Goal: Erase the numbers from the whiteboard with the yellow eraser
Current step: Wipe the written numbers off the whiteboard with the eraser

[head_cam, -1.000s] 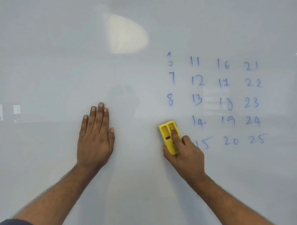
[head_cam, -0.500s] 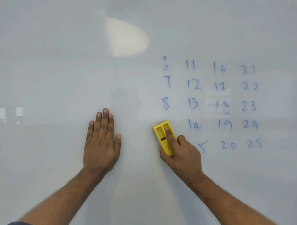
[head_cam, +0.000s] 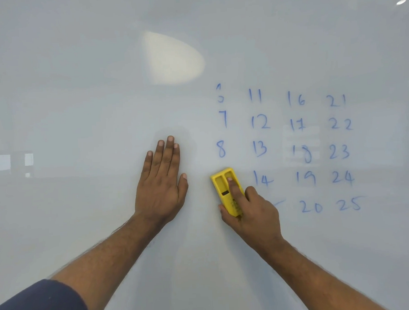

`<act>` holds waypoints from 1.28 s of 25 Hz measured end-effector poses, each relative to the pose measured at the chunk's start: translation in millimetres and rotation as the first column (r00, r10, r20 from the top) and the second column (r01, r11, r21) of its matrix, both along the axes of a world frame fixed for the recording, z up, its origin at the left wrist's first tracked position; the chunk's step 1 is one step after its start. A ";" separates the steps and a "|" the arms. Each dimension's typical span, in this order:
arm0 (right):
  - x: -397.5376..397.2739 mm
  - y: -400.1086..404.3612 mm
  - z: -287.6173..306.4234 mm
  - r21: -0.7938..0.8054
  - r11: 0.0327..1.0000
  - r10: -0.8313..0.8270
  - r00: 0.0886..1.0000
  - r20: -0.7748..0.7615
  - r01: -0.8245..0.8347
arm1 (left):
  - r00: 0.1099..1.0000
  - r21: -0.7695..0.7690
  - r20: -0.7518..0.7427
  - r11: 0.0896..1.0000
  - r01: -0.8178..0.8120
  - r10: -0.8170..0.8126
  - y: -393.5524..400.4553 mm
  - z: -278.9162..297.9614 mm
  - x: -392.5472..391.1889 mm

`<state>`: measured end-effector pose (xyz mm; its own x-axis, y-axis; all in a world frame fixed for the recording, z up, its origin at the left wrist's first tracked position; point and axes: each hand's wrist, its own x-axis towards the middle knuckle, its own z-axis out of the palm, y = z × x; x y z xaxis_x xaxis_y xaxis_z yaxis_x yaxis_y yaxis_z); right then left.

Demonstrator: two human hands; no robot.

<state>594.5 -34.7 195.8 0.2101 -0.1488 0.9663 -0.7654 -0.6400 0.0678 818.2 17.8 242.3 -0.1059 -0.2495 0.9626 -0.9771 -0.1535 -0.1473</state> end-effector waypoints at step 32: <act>2.2 -3.4 112.3 0.016 1.000 0.010 0.994 0.109 -0.012 | 0.995 -0.013 0.066 0.997 -0.074 0.075 -6.1 48.9 -11.5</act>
<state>596.7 -38.1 308.1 0.1053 -0.1630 0.9810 -0.7604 -0.6489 -0.0263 806.7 11.7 291.2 -0.1508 -0.2494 0.9566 -0.9510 -0.2275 -0.2092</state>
